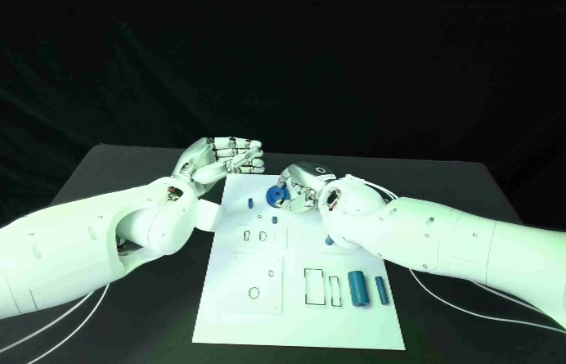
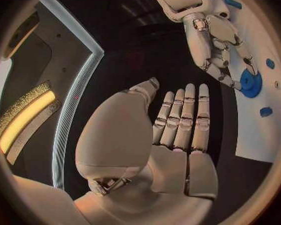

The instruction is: Assemble the parts on the task board

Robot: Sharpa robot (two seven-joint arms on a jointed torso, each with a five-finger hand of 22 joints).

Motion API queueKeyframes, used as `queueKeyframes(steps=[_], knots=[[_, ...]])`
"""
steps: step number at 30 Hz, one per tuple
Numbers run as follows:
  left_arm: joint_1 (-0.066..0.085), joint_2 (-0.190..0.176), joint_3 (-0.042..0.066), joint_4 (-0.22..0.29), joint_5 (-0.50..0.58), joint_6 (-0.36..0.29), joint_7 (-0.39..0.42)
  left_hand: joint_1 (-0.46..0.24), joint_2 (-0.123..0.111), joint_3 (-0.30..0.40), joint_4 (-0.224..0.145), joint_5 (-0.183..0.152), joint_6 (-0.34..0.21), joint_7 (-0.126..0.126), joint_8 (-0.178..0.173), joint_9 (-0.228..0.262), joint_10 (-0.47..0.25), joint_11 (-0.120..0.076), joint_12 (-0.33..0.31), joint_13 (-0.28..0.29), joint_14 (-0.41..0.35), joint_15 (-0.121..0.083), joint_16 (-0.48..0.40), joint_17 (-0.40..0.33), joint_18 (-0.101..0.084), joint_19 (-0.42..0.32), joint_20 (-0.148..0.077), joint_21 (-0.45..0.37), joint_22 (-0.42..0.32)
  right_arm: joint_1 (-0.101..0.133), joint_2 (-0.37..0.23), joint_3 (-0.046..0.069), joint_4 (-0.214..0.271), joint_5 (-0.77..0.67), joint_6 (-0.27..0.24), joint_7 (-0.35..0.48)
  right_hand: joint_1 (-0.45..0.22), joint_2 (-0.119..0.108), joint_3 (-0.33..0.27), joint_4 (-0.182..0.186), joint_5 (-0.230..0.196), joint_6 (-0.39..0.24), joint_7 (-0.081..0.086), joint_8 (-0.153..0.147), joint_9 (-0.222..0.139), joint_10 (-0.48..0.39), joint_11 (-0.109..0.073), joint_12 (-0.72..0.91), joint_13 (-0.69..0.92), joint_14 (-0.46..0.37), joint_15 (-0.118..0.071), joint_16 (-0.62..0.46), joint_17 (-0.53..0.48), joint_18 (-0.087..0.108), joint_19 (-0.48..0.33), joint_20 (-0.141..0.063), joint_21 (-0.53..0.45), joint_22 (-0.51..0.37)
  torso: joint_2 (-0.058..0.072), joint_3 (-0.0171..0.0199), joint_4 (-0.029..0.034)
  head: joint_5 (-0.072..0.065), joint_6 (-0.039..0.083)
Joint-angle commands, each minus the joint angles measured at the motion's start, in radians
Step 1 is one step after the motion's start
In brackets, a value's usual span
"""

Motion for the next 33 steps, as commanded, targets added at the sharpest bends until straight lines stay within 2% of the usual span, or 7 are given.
queueKeyframes(steps=[1, 12, 17, 23, 26, 29, 33], knots=[[0.001, 0.001, 0.001, 0.001, -0.001, 0.011, 0.004, -0.011, -0.001, 0.005, 0.001, -0.004, -0.001, 0.022, 0.004, 0.002, 0.005, 0.0, -0.006, -0.001, -0.006, 0.001, 0.006, 0.002, 0.013, 0.002, 0.003, 0.005, -0.001, -0.005, -0.003, -0.004, 0.002, 0.011, 0.056, 0.001, -0.011, 0.001, 0.001, 0.01, 0.008, 0.008, -0.002, 0.002, 0.001, 0.017, -0.006, 0.005, 0.161, 0.103, -0.003, 0.004, 0.257, -0.007, 0.03, -0.001, -0.002, 0.164, 0.0, -0.0002, -0.0003, 0.0, -0.001], [0.001, -0.001, 0.001, 0.0, -0.001, 0.011, 0.004, -0.011, -0.001, 0.005, 0.001, -0.004, -0.001, 0.022, 0.004, 0.002, 0.005, 0.0, -0.006, -0.001, -0.006, 0.001, 0.006, 0.002, 0.013, 0.002, 0.003, 0.005, -0.001, -0.005, -0.02, -0.004, 0.014, 0.011, 0.044, -0.012, -0.021, 0.005, 0.0, 0.019, 0.019, 0.007, -0.002, -0.001, 0.001, 0.016, -0.007, 0.005, 0.161, 0.103, -0.004, 0.004, 0.257, -0.007, 0.03, -0.002, -0.002, 0.164, 0.0, 0.0002, 0.0011, -0.002, 0.002], [0.001, -0.002, 0.001, 0.0, -0.001, 0.01, 0.004, -0.012, 0.0, 0.006, 0.002, -0.004, -0.002, 0.023, 0.004, 0.001, 0.005, 0.0, -0.007, -0.001, -0.007, 0.001, 0.006, 0.002, 0.013, 0.002, 0.003, 0.005, -0.001, -0.004, -0.042, -0.004, 0.038, 0.011, 0.034, -0.015, -0.021, 0.005, 0.0, 0.019, 0.019, 0.007, -0.002, -0.001, 0.001, 0.016, -0.007, 0.005, 0.161, 0.103, -0.004, 0.004, 0.257, -0.007, 0.031, -0.002, -0.002, 0.164, -0.001, 0.0004, -0.0014, 0.0, 0.002], [0.001, -0.004, 0.001, 0.0, -0.001, 0.01, 0.004, -0.012, 0.0, 0.006, 0.002, -0.004, -0.003, 0.023, 0.004, 0.001, 0.004, 0.0, -0.007, -0.001, -0.007, 0.001, 0.007, 0.003, 0.013, 0.002, 0.004, 0.005, -0.001, 0.003, -0.121, -0.001, 0.123, 0.023, -0.055, -0.001, -0.015, 0.003, 0.002, 0.015, 0.023, 0.005, -0.003, -0.003, 0.0, 0.02, -0.007, 0.008, 0.165, 0.103, -0.005, 0.004, 0.257, -0.008, 0.032, -0.003, 0.0, 0.167, -0.004, 0.0018, -0.0025, -0.001, 0.007], [0.001, -0.005, 0.001, -0.001, 0.0, 0.012, 0.005, -0.012, 0.0, 0.006, 0.002, -0.004, -0.003, 0.023, 0.004, 0.001, 0.004, 0.0, -0.007, -0.001, -0.007, 0.001, 0.007, 0.003, 0.013, 0.002, 0.004, 0.005, -0.001, 0.009, -0.184, 0.007, 0.187, 0.051, -0.074, 0.003, -0.007, 0.0, 0.005, 0.008, 0.024, 0.001, -0.002, -0.007, -0.001, 0.018, -0.007, 0.006, 0.163, 0.103, -0.005, 0.004, 0.256, -0.008, 0.031, -0.003, -0.002, 0.165, -0.005, 0.0037, -0.0052, 0.004, 0.009], [0.001, -0.006, 0.001, -0.005, 0.002, 0.015, 0.006, -0.013, 0.0, 0.006, 0.001, -0.004, -0.003, 0.023, 0.004, 0.001, 0.004, 0.0, -0.007, -0.001, -0.008, 0.002, 0.007, 0.003, 0.013, 0.002, 0.004, 0.005, -0.001, 0.019, -0.251, 0.015, 0.251, 0.092, -0.06, 0.014, 0.001, -0.009, 0.005, -0.001, 0.024, -0.004, 0.0, -0.011, -0.002, 0.011, -0.005, 0.0, 0.156, 0.101, -0.004, 0.002, 0.25, -0.005, 0.025, -0.003, -0.01, 0.157, -0.007, 0.0076, -0.0096, 0.006, 0.01], [0.0, -0.005, 0.0, -0.011, 0.004, 0.017, 0.007, -0.013, -0.001, 0.006, 0.001, -0.004, -0.004, 0.023, 0.004, 0.001, 0.003, 0.001, -0.007, -0.001, -0.008, 0.002, 0.007, 0.003, 0.014, 0.002, 0.004, 0.005, -0.001, 0.042, -0.344, 0.021, 0.314, 0.2, 0.017, 0.076, 0.027, -0.017, 0.012, -0.021, 0.029, -0.015, 0.006, -0.022, -0.004, -0.006, -0.001, -0.015, 0.141, 0.098, 0.0, -0.001, 0.237, 0.001, 0.008, 0.0, -0.033, 0.137, -0.011, 0.013, -0.0151, 0.008, 0.012]])
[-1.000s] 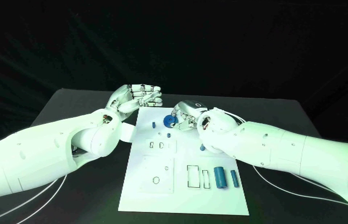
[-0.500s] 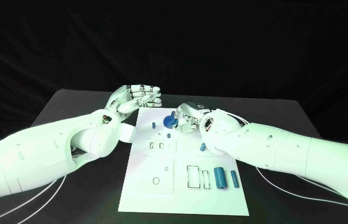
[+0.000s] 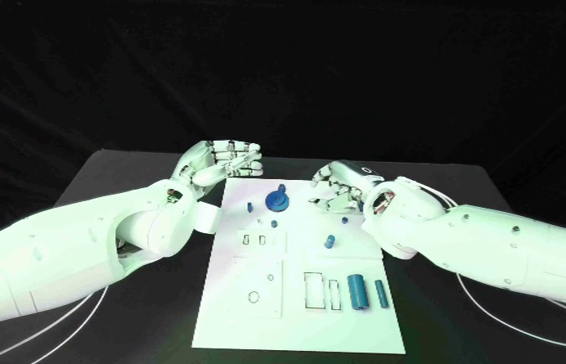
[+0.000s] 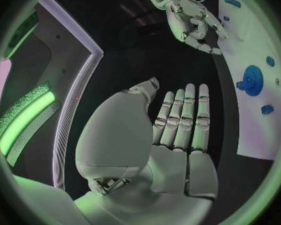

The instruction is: Assemble the parts on the task board

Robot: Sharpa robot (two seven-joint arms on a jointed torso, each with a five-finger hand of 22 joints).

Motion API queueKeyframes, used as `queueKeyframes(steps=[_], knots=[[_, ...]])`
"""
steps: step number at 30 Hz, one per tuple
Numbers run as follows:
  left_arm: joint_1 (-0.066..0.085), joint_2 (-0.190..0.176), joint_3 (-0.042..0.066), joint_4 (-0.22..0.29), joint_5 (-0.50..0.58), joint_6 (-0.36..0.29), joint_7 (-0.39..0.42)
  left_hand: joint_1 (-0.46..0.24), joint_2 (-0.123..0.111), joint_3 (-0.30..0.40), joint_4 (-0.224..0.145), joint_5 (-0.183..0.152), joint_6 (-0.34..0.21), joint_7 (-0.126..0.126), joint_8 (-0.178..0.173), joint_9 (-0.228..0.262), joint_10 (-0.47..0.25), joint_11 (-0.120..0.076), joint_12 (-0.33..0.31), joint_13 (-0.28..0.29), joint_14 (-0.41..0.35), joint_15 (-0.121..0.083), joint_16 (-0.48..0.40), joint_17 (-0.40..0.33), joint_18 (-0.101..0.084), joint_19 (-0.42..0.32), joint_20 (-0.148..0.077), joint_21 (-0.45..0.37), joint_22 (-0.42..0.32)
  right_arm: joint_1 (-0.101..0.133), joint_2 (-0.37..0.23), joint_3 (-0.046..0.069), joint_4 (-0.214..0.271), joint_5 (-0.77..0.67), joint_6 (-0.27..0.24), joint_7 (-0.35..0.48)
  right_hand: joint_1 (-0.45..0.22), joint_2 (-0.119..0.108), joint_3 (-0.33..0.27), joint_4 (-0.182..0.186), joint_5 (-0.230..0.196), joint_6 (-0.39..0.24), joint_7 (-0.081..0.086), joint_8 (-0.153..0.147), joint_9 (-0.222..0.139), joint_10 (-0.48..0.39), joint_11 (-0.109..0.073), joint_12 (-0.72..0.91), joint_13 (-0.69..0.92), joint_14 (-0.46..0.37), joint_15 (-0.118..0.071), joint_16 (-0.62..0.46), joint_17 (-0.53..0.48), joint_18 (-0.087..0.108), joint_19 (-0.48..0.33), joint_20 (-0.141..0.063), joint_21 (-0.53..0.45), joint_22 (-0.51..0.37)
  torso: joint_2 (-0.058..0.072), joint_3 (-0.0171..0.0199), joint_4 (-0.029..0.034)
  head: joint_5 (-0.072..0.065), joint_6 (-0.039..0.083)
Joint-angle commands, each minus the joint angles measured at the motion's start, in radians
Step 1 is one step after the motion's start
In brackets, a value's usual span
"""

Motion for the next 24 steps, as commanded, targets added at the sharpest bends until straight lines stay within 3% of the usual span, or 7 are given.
queueKeyframes(steps=[1, 3, 9, 15, 24], knots=[[0.001, 0.001, 0.001, -0.003, 0.004, 0.017, 0.01, -0.013, -0.001, 0.006, 0.001, -0.004, -0.004, 0.023, 0.004, 0.001, 0.003, 0.001, -0.003, -0.001, -0.008, 0.002, 0.006, 0.002, 0.014, 0.002, 0.004, 0.005, -0.001, 0.013, -0.052, 0.002, 0.031, 0.142, 0.071, 0.091, 0.026, 0.004, 0.005, -0.016, -0.013, -0.014, 0.003, -0.011, -0.002, -0.022, 0.005, -0.021, 0.13, 0.097, 0.001, -0.003, 0.232, 0.004, 0.001, 0.001, -0.024, 0.129, -0.005, 0.0068, -0.0082, 0.0, 0.001], [0.001, 0.001, 0.0, -0.004, 0.004, 0.018, 0.011, -0.013, -0.001, 0.006, 0.001, -0.004, -0.004, 0.023, 0.004, 0.001, 0.003, 0.001, -0.003, -0.001, -0.008, 0.002, 0.006, 0.002, 0.014, 0.002, 0.004, 0.005, -0.001, 0.018, -0.082, 0.003, 0.035, 0.173, 0.1, 0.125, 0.042, 0.003, 0.008, -0.027, -0.044, -0.015, 0.005, -0.011, -0.001, -0.058, 0.007, -0.051, 0.098, 0.094, 0.004, -0.006, 0.219, 0.01, -0.017, 0.004, -0.049, 0.107, -0.007, 0.0092, -0.013, 0.001, 0.0], [0.0, 0.004, 0.0, -0.007, 0.005, 0.021, 0.011, -0.013, -0.001, 0.007, 0.001, -0.004, -0.004, 0.023, 0.004, 0.001, 0.003, 0.001, -0.003, -0.001, -0.009, 0.002, 0.007, 0.002, 0.014, 0.002, 0.004, 0.005, -0.002, 0.02, -0.142, -0.003, 0.014, 0.21, 0.126, 0.193, 0.089, -0.007, 0.012, -0.062, -0.048, -0.021, 0.008, -0.013, 0.0, -0.085, 0.01, -0.071, 0.076, 0.094, 0.007, -0.007, 0.219, 0.014, -0.029, 0.007, -0.065, 0.095, -0.008, 0.0154, -0.0185, -0.004, -0.004], [0.0, 0.01, 0.0, -0.011, 0.006, 0.025, 0.012, -0.013, -0.001, 0.007, 0.001, -0.004, -0.004, 0.023, 0.004, 0.001, 0.003, 0.001, -0.003, -0.001, -0.009, 0.002, 0.007, 0.002, 0.014, 0.002, 0.004, 0.005, -0.002, -0.001, -0.174, -0.007, -0.04, 0.22, 0.12, 0.222, 0.103, -0.008, 0.015, -0.072, -0.042, -0.023, 0.009, -0.013, 0.001, -0.095, 0.011, -0.079, 0.067, 0.094, 0.007, -0.007, 0.219, 0.015, -0.031, 0.008, -0.069, 0.092, -0.007, 0.0151, -0.0166, -0.011, -0.004], [-0.001, 0.015, -0.001, -0.019, 0.006, 0.028, 0.012, -0.013, -0.001, 0.007, 0.001, -0.004, -0.004, 0.023, 0.004, 0.001, 0.003, 0.001, -0.003, -0.001, -0.009, 0.002, 0.007, 0.002, 0.014, 0.002, 0.004, 0.005, -0.002, -0.022, -0.174, -0.008, -0.101, 0.221, 0.117, 0.232, 0.107, -0.009, 0.015, -0.076, -0.04, -0.03, 0.011, -0.017, 0.0, -0.096, 0.012, -0.079, 0.066, 0.095, 0.008, -0.006, 0.223, 0.015, -0.03, 0.008, -0.068, 0.094, -0.007, 0.013, -0.0139, -0.007, -0.011]])
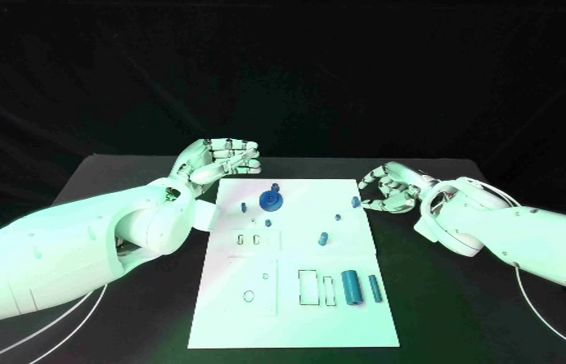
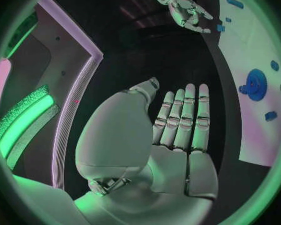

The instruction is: Assemble the parts on the task board

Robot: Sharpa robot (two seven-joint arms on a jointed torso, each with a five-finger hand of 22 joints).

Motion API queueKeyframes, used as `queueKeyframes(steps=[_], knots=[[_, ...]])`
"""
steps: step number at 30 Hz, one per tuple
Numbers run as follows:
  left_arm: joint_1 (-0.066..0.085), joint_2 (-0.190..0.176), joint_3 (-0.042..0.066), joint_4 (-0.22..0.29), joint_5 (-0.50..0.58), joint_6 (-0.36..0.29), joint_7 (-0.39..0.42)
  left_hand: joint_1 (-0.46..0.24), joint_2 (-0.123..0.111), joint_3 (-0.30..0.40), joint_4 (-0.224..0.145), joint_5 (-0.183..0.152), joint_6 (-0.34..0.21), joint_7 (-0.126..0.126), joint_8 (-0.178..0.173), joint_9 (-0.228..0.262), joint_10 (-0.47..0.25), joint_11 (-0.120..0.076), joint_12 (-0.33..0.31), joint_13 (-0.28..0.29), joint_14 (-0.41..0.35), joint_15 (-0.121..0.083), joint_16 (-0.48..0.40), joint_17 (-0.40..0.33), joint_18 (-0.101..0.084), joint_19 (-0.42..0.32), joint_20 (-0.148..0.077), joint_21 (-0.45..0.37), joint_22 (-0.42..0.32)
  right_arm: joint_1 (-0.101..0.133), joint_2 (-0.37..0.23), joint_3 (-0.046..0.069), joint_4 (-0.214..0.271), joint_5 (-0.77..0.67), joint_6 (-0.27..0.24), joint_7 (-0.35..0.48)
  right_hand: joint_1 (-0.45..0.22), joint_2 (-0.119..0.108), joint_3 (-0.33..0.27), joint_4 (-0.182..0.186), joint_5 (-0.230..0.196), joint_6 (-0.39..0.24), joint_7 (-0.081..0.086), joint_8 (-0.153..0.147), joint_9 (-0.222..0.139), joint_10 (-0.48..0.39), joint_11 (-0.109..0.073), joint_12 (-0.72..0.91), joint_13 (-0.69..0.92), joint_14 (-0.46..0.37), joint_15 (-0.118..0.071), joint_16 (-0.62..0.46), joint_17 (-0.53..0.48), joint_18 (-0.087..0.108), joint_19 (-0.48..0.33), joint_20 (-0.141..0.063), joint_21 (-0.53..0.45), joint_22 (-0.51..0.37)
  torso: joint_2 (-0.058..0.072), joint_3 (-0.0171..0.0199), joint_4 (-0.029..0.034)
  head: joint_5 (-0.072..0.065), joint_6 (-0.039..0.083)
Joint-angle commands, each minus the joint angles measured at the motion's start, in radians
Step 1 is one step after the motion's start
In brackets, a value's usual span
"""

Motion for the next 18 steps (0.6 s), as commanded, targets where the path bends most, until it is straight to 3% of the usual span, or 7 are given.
queueKeyframes(steps=[1, 10, 18], knots=[[0.0, 0.003, 0.001, -0.002, 0.004, 0.021, 0.01, -0.013, -0.001, 0.007, 0.001, -0.004, -0.004, 0.023, 0.004, 0.001, 0.003, 0.001, -0.003, -0.001, -0.005, -0.002, 0.003, 0.001, 0.014, 0.002, 0.004, 0.005, -0.002, -0.006, 0.006, 0.0, -0.016, 0.012, 0.02, 0.038, 0.01, -0.002, -0.001, -0.007, 0.006, -0.005, 0.0, -0.004, 0.0, -0.006, 0.001, -0.005, 0.066, 0.095, 0.008, 0.0, 0.223, 0.014, -0.005, 0.001, -0.004, 0.094, 0.0, -0.0022, 0.0005, 0.003, -0.003], [0.0, 0.004, 0.0, -0.004, 0.004, 0.022, 0.01, -0.013, -0.001, 0.007, 0.001, -0.004, -0.004, 0.023, 0.004, 0.001, 0.003, 0.001, -0.003, -0.001, -0.005, -0.002, 0.003, 0.001, 0.014, 0.002, 0.004, 0.005, -0.002, -0.024, 0.047, -0.001, -0.082, 0.018, 0.022, 0.038, 0.015, 0.006, 0.004, -0.009, 0.01, -0.007, 0.002, -0.005, 0.0, 0.001, 0.002, 0.001, 0.072, 0.096, 0.009, 0.001, 0.227, 0.012, 0.002, 0.002, 0.004, 0.103, 0.0, -0.0028, -0.0004, 0.004, -0.009], [0.0, 0.005, 0.0, -0.005, 0.004, 0.022, 0.01, -0.013, -0.001, 0.007, 0.001, -0.004, -0.004, 0.023, 0.004, 0.001, 0.003, 0.001, -0.003, -0.001, -0.005, -0.002, 0.003, 0.001, 0.014, 0.002, 0.004, 0.005, -0.002, -0.039, 0.076, -0.001, -0.111, 0.025, 0.031, 0.04, 0.016, 0.013, 0.01, -0.01, 0.012, 0.001, 0.001, -0.001, 0.002, 0.007, 0.002, 0.006, 0.077, 0.096, 0.009, 0.001, 0.228, 0.011, 0.005, 0.002, 0.007, 0.106, 0.0, -0.003, 0.0009, 0.004, -0.014]])
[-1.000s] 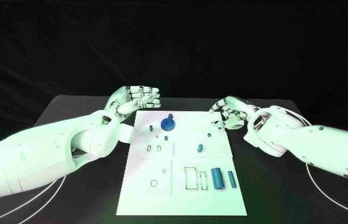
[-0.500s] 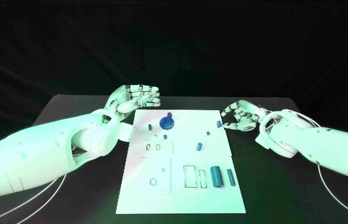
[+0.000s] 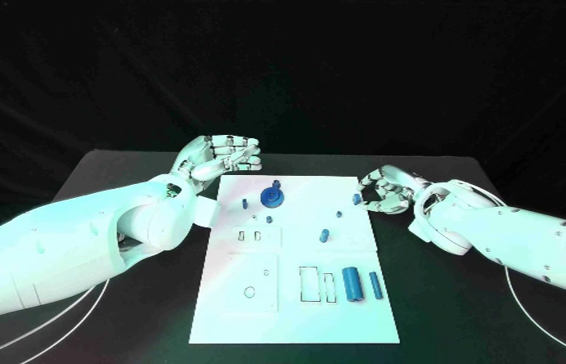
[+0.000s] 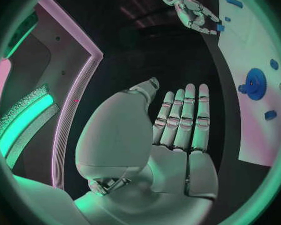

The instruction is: Assemble the parts on the task board

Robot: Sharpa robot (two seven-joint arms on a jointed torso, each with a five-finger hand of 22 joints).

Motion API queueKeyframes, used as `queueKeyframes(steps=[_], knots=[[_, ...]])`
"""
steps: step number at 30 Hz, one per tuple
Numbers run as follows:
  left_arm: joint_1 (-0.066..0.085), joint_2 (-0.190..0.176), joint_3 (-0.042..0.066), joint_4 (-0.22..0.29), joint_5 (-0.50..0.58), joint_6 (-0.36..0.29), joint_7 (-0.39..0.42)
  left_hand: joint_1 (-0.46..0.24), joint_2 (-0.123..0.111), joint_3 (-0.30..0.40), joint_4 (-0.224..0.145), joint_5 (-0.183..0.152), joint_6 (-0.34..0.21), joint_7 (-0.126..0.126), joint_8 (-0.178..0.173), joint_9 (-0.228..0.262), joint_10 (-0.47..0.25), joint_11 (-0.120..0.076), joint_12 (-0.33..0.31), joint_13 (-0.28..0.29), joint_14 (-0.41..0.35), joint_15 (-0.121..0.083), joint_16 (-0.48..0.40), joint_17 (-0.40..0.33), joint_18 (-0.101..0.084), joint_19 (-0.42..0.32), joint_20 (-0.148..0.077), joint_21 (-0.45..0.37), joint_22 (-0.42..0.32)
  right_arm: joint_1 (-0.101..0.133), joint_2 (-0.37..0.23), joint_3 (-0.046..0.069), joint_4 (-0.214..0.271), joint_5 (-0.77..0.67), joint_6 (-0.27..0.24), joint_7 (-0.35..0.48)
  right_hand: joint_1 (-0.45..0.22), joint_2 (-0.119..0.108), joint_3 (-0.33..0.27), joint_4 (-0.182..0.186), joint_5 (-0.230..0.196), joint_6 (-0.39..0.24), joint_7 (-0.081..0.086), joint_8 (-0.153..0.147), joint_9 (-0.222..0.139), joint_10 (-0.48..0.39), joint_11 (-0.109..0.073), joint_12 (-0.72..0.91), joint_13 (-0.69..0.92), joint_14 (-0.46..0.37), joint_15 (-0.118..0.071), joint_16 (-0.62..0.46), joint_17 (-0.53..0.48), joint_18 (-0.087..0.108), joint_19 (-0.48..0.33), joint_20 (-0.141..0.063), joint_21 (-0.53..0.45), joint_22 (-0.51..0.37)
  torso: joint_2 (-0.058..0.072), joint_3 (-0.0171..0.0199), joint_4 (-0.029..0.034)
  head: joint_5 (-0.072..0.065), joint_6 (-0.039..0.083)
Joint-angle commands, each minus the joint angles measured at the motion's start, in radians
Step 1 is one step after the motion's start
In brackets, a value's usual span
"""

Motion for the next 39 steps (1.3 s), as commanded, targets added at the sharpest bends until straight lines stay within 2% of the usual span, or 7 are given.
queueKeyframes(steps=[1, 13, 19, 26, 27, 32, 39], knots=[[0.0, 0.003, 0.001, 0.001, 0.004, 0.018, 0.01, -0.013, -0.001, 0.007, 0.001, -0.004, -0.004, 0.023, 0.004, 0.002, 0.003, 0.001, -0.003, -0.001, -0.005, -0.002, 0.003, 0.002, 0.014, 0.002, 0.004, 0.005, -0.002, -0.004, 0.008, 0.0, -0.008, 0.007, 0.023, 0.018, 0.007, 0.005, 0.006, -0.004, 0.004, 0.004, 0.001, 0.0, 0.002, 0.009, 0.002, 0.008, 0.079, 0.096, 0.009, 0.001, 0.229, 0.011, 0.006, 0.002, 0.007, 0.107, -0.001, 0.0001, -0.0002, 0.001, -0.003], [0.0, 0.004, 0.001, 0.0, 0.004, 0.018, 0.009, -0.013, -0.001, 0.007, 0.001, -0.004, -0.004, 0.023, 0.004, 0.002, 0.003, 0.001, -0.003, -0.001, -0.005, -0.002, 0.003, 0.002, 0.014, 0.002, 0.004, 0.005, -0.002, -0.008, 0.023, 0.0, -0.026, 0.011, 0.021, 0.016, -0.002, 0.027, 0.033, -0.003, 0.007, 0.042, -0.01, 0.019, 0.009, 0.033, -0.008, 0.027, 0.097, 0.098, 0.002, 0.003, 0.235, 0.008, 0.016, -0.003, 0.019, 0.119, -0.002, -0.0001, -0.0014, 0.0, -0.003], [0.0, 0.004, 0.001, 0.0, 0.004, 0.017, 0.008, -0.013, -0.001, 0.007, 0.001, -0.004, -0.004, 0.023, 0.004, 0.002, 0.003, 0.001, -0.003, -0.001, -0.005, -0.002, 0.003, 0.002, 0.014, 0.002, 0.004, 0.005, -0.002, -0.008, 0.028, 0.0, -0.033, 0.013, 0.019, 0.017, 0.002, 0.066, 0.079, -0.01, -0.004, 0.065, -0.022, 0.033, 0.014, 0.04, -0.02, 0.033, 0.103, 0.098, -0.01, 0.004, 0.238, 0.007, 0.02, -0.013, 0.022, 0.124, -0.002, -0.0007, 0.0003, -0.001, 0.002], [0.0, 0.003, 0.001, 0.0, 0.004, 0.015, 0.006, -0.013, -0.001, 0.007, 0.001, -0.004, -0.004, 0.023, 0.004, 0.002, 0.003, 0.001, -0.003, -0.001, -0.005, -0.002, 0.003, 0.002, 0.014, 0.002, 0.004, 0.005, -0.002, -0.008, 0.034, 0.0, -0.037, 0.013, 0.018, 0.016, -0.002, 0.063, 0.082, -0.011, -0.005, 0.065, -0.022, 0.033, 0.014, 0.042, -0.02, 0.034, 0.104, 0.099, -0.01, 0.005, 0.24, 0.006, 0.022, -0.014, 0.024, 0.127, -0.002, -0.0003, -0.0007, 0.0, 0.0], [0.0, 0.003, 0.001, 0.0, 0.004, 0.014, 0.006, -0.013, -0.001, 0.007, 0.001, -0.004, -0.004, 0.023, 0.004, 0.002, 0.003, 0.001, -0.003, -0.001, -0.005, -0.002, 0.003, 0.002, 0.014, 0.002, 0.004, 0.005, -0.002, -0.008, 0.035, 0.0, -0.038, 0.013, 0.018, 0.016, -0.008, 0.06, 0.085, -0.012, -0.082, 0.066, -0.028, 0.035, 0.015, 0.043, -0.018, 0.035, 0.105, 0.099, -0.012, 0.004, 0.24, 0.005, 0.022, -0.014, 0.024, 0.127, -0.002, -0.0005, -0.0006, 0.0, 0.0], [0.0, 0.002, 0.001, 0.0, 0.004, 0.012, 0.005, -0.013, -0.001, 0.009, -0.001, -0.004, -0.006, 0.024, 0.004, 0.002, 0.003, 0.001, -0.004, -0.002, -0.009, -0.001, 0.006, 0.005, 0.014, 0.002, 0.004, 0.006, -0.002, -0.008, 0.038, 0.0, -0.04, 0.013, 0.017, 0.014, -0.015, 0.049, 0.085, -0.015, -0.084, 0.061, -0.022, 0.033, 0.014, 0.042, -0.02, 0.035, 0.104, 0.099, -0.01, 0.005, 0.241, 0.005, 0.023, -0.015, 0.025, 0.129, -0.002, -0.0005, -0.0012, 0.001, -0.001], [0.0, 0.0, 0.001, 0.001, 0.004, 0.01, 0.004, -0.014, -0.001, 0.009, -0.001, -0.004, -0.007, 0.024, 0.004, 0.001, 0.002, 0.001, -0.004, -0.002, -0.009, -0.001, 0.006, 0.006, 0.014, 0.002, 0.004, 0.006, -0.002, -0.007, 0.04, 0.0, -0.04, 0.012, 0.015, 0.011, -0.026, 0.03, 0.086, -0.019, -0.086, 0.042, -0.012, 0.023, 0.009, 0.035, -0.011, 0.029, 0.097, 0.099, -0.004, 0.005, 0.24, 0.006, 0.022, -0.012, 0.022, 0.128, -0.002, 0.0005, -0.0026, 0.001, -0.002]])
